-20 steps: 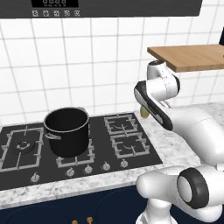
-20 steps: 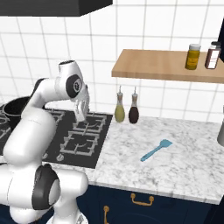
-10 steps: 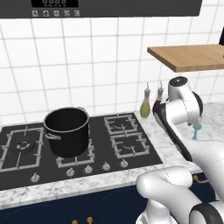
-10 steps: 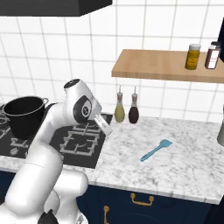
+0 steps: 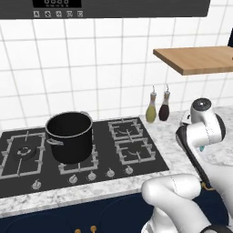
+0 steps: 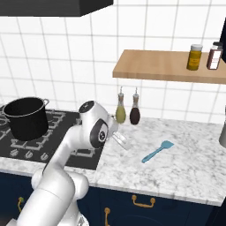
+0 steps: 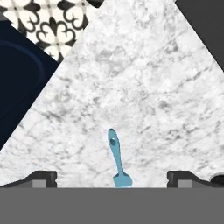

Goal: Put the lemon and tomato in the pot. Retrieve the spatula and lightly stir the vegetables in the pot.

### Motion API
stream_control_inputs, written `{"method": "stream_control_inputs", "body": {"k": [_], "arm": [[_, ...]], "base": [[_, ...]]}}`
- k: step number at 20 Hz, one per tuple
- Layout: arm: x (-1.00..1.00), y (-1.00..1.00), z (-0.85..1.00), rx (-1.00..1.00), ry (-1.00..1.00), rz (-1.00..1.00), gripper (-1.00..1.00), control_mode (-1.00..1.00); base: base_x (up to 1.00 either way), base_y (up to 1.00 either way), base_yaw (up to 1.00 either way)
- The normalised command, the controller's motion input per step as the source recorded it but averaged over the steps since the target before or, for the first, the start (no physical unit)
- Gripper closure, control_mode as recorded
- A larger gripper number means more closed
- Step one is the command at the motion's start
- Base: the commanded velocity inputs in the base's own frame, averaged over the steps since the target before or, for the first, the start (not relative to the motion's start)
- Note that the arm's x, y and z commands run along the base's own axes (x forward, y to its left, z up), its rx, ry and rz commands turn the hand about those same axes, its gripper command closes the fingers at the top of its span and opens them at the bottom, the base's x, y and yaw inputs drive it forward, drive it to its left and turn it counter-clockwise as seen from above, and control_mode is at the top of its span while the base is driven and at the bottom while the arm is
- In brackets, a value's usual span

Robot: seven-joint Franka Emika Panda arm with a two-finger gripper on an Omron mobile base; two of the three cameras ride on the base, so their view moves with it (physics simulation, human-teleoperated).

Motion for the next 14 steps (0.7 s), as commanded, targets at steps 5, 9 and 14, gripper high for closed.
{"method": "stream_control_inputs", "body": {"k": [5,9,14], "arm": [[0.00,-0.63,-0.20,0.00,0.00,0.01,-1.00,-1.00],[0.03,-0.27,-0.31,0.00,0.00,0.03,-1.00,-1.00],[0.26,-0.21,-0.40,0.07,0.00,0.07,-1.00,-1.00]], "base": [[0.00,0.00,0.00],[0.00,0.00,0.00],[0.00,0.00,0.00]]}}
